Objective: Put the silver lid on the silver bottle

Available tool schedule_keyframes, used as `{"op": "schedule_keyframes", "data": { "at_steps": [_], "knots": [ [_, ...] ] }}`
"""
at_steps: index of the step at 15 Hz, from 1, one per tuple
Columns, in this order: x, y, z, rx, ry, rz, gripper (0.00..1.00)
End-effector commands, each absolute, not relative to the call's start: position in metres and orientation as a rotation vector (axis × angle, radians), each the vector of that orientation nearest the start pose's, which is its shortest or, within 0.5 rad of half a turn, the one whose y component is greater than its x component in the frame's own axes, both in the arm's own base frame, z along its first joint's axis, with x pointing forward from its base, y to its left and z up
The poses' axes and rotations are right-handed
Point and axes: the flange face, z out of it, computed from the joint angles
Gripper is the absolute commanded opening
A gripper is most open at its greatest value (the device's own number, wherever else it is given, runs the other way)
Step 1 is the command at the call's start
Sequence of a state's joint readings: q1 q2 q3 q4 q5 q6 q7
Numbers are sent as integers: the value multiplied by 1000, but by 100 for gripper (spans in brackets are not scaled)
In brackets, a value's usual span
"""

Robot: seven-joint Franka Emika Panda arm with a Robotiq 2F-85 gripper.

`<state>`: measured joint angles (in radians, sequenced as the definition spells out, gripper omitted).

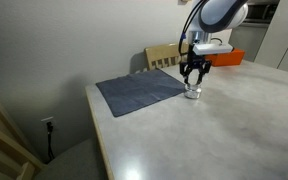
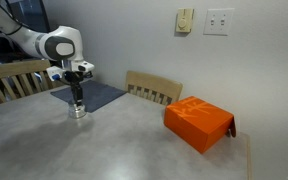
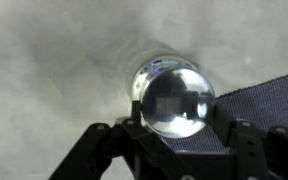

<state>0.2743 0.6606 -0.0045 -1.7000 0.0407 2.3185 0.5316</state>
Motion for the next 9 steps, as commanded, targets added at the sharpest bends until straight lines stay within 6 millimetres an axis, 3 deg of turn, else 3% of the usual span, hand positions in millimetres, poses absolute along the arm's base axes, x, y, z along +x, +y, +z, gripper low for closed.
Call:
{"op": "schedule_keyframes", "data": {
  "at_steps": [1, 9],
  "knots": [
    [645, 181, 217, -3117, 438, -6, 44],
    [649, 167, 217, -3062, 503, -26, 44]
  ]
}}
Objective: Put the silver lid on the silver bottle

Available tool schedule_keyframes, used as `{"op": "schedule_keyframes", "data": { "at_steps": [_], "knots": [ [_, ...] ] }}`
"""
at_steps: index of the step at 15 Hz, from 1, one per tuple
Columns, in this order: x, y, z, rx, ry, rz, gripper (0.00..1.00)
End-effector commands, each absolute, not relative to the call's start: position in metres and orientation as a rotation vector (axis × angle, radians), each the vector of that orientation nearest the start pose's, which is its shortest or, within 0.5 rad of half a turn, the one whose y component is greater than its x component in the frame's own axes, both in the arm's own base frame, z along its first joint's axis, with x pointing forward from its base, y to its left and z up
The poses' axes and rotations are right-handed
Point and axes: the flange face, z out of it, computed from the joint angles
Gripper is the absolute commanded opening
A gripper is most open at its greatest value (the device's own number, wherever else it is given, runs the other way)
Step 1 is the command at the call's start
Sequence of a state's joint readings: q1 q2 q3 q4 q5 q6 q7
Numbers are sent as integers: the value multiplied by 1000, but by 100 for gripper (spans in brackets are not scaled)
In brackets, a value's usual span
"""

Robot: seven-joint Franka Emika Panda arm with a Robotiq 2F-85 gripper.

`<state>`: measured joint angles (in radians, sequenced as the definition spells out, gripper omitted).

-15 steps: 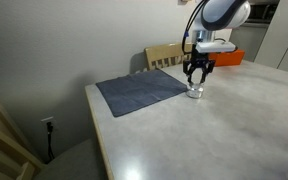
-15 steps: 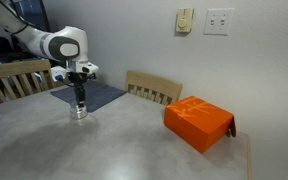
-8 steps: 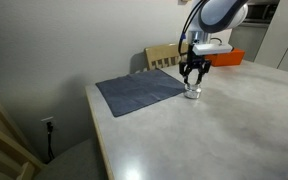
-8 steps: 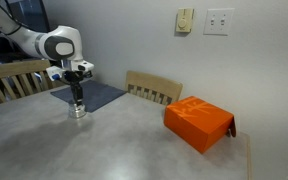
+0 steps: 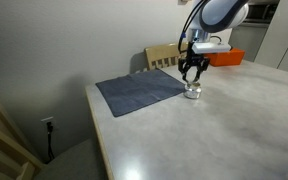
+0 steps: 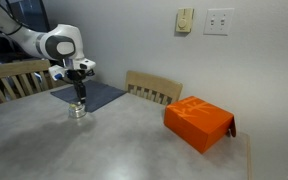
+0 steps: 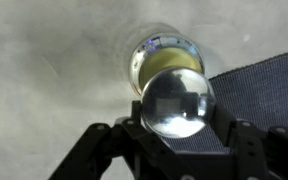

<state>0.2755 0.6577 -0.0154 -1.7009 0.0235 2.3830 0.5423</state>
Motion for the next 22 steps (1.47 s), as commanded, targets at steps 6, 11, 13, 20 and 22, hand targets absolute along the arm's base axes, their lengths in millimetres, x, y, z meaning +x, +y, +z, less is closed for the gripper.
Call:
{"op": "schedule_keyframes", "data": {
  "at_steps": [6, 11, 13, 20, 22],
  "knots": [
    [646, 172, 218, -3019, 543, 42, 44],
    [644, 174, 220, -3013, 614, 42, 44],
    [642, 176, 222, -3023, 639, 69, 44],
    [651, 178, 214, -3020, 662, 33, 44],
    [649, 180, 215, -3007, 708, 39, 44]
  ]
}}
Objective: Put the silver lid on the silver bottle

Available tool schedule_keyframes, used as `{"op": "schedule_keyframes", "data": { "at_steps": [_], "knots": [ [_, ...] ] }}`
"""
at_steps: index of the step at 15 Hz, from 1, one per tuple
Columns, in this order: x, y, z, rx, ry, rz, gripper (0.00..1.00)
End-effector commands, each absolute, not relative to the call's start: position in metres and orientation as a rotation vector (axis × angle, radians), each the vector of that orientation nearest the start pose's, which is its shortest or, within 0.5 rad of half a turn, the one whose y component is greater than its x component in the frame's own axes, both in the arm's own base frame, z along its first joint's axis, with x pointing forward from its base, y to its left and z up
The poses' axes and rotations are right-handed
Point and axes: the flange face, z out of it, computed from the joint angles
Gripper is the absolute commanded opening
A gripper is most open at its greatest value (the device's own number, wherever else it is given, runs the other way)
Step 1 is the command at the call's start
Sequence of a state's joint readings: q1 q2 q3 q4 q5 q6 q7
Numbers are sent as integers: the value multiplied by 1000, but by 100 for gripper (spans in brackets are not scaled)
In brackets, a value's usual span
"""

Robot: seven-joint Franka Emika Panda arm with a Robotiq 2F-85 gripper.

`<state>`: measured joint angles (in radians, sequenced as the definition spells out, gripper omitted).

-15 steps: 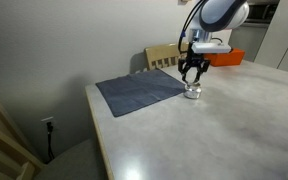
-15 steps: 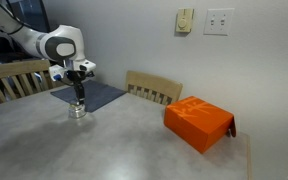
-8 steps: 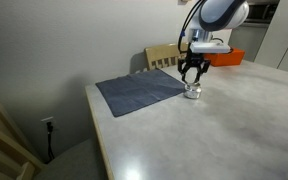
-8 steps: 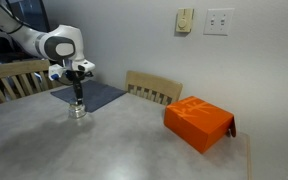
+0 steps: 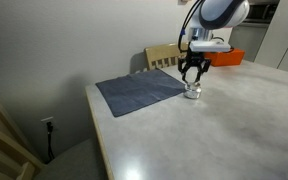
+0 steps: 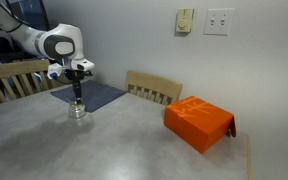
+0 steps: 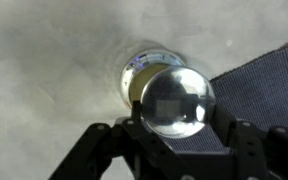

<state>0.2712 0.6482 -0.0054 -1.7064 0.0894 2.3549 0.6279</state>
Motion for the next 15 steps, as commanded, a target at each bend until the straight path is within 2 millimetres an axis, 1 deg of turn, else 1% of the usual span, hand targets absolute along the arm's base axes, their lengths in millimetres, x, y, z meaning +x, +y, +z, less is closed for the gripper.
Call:
{"op": "schedule_keyframes", "data": {
  "at_steps": [1, 8, 12, 15],
  "knots": [
    [648, 181, 214, -3000, 754, 40, 44],
    [643, 189, 207, -3013, 963, 19, 44],
    [640, 192, 213, -3010, 1055, -31, 44],
    [637, 198, 215, -2988, 1102, -61, 44]
  ]
}}
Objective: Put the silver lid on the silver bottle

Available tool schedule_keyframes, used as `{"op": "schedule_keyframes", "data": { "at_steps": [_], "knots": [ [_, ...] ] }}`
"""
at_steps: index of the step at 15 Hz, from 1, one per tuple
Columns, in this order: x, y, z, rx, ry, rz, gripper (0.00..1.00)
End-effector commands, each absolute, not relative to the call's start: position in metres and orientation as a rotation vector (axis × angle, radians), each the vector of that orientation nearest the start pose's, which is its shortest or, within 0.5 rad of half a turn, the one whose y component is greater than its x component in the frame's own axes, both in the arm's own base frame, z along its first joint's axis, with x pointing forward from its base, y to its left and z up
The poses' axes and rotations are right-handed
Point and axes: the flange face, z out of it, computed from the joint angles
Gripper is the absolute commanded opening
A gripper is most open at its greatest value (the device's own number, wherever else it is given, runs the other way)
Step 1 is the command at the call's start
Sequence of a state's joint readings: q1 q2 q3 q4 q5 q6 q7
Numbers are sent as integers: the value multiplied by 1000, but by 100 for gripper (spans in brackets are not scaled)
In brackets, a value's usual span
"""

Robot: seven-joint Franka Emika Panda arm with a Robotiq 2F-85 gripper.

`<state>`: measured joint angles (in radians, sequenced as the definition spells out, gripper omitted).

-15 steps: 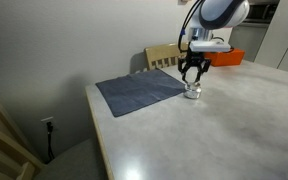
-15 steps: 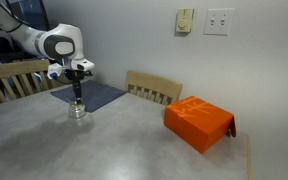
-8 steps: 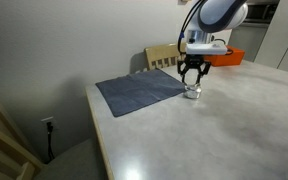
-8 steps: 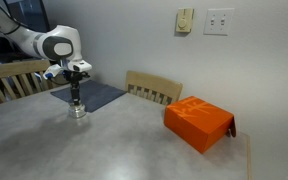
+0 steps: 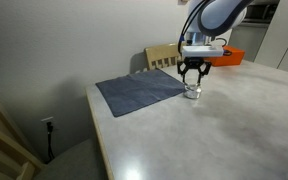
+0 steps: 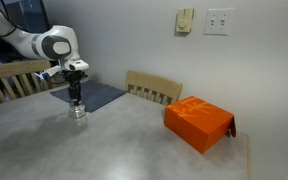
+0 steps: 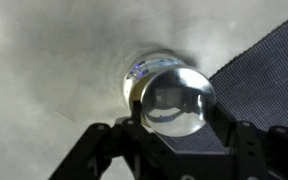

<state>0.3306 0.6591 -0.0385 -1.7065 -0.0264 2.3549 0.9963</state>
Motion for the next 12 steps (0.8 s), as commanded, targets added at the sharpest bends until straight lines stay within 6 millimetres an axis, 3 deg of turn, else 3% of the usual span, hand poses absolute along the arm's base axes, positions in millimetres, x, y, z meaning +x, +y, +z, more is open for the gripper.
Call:
{"op": "schedule_keyframes", "data": {
  "at_steps": [1, 6, 12],
  "knots": [
    [635, 201, 216, -2974, 1123, -69, 44],
    [628, 205, 224, -2887, 1236, -120, 44],
    [610, 189, 238, -2724, 1503, -267, 44]
  ]
}}
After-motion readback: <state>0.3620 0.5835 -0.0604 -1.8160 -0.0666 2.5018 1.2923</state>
